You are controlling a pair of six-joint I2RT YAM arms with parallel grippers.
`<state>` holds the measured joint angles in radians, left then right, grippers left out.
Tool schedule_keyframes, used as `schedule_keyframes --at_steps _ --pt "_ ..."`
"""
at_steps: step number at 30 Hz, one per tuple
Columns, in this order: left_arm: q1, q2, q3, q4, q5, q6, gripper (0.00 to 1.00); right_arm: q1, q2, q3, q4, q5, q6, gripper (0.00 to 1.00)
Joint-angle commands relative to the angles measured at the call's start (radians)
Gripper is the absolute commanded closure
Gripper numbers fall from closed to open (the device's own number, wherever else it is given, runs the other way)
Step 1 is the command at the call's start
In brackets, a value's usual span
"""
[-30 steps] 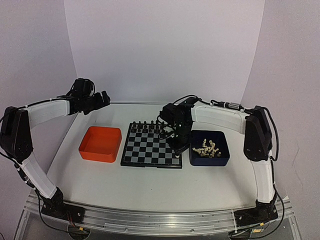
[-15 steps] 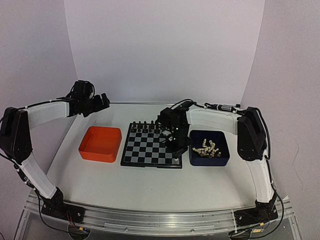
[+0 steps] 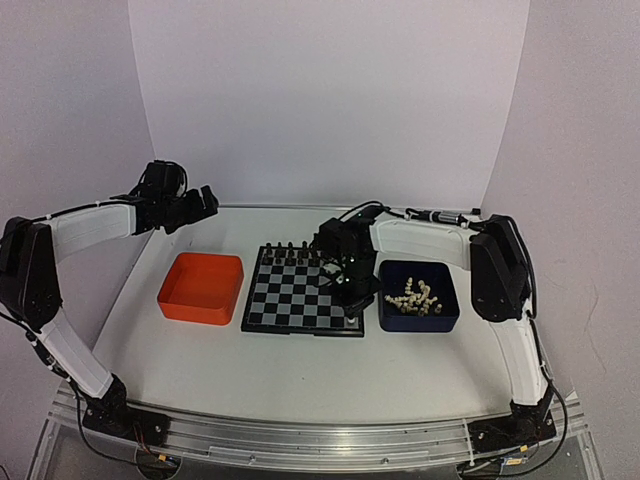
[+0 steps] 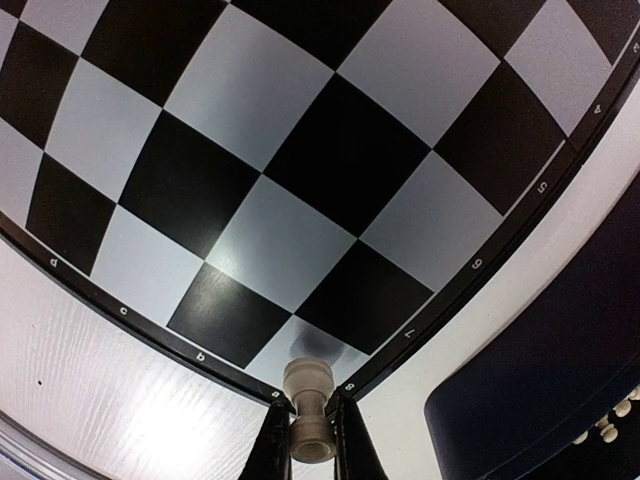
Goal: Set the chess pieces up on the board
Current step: Place the chess piece on the chessboard.
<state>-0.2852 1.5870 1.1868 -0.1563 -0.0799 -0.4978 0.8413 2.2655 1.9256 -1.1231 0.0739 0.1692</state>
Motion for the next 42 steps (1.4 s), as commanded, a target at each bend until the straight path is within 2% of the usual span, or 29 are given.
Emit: schedule_keyframes --at_steps 1,12,19,31,34,37,42 --pt "0.001 -0.037 0.001 0.025 -0.007 -0.001 0.0 0.005 0.028 0.042 0.001 0.007 0.003 0.99" --pt "0.001 -0.032 0.001 0.026 -0.011 -0.002 0.0 0.005 0.035 0.028 0.001 0.011 0.008 0.96" --pt "0.001 -0.032 0.001 0.024 -0.014 0.007 0.0 0.008 0.021 0.021 0.001 0.006 0.006 0.84" --pt "0.001 -0.024 0.005 0.029 -0.017 0.01 0.0 0.011 -0.048 0.029 0.004 -0.012 0.0 0.49" --pt "0.001 -0.028 0.006 0.029 -0.021 0.006 0.0 0.011 -0.11 0.02 0.015 0.007 -0.006 0.27" --pt "0.001 -0.038 0.0 0.03 -0.033 0.003 0.0 0.011 -0.189 -0.009 0.059 0.018 -0.009 0.15" --pt "0.001 -0.053 -0.005 0.031 -0.042 -0.002 0.0 0.009 -0.326 -0.04 0.116 0.091 -0.034 0.1"
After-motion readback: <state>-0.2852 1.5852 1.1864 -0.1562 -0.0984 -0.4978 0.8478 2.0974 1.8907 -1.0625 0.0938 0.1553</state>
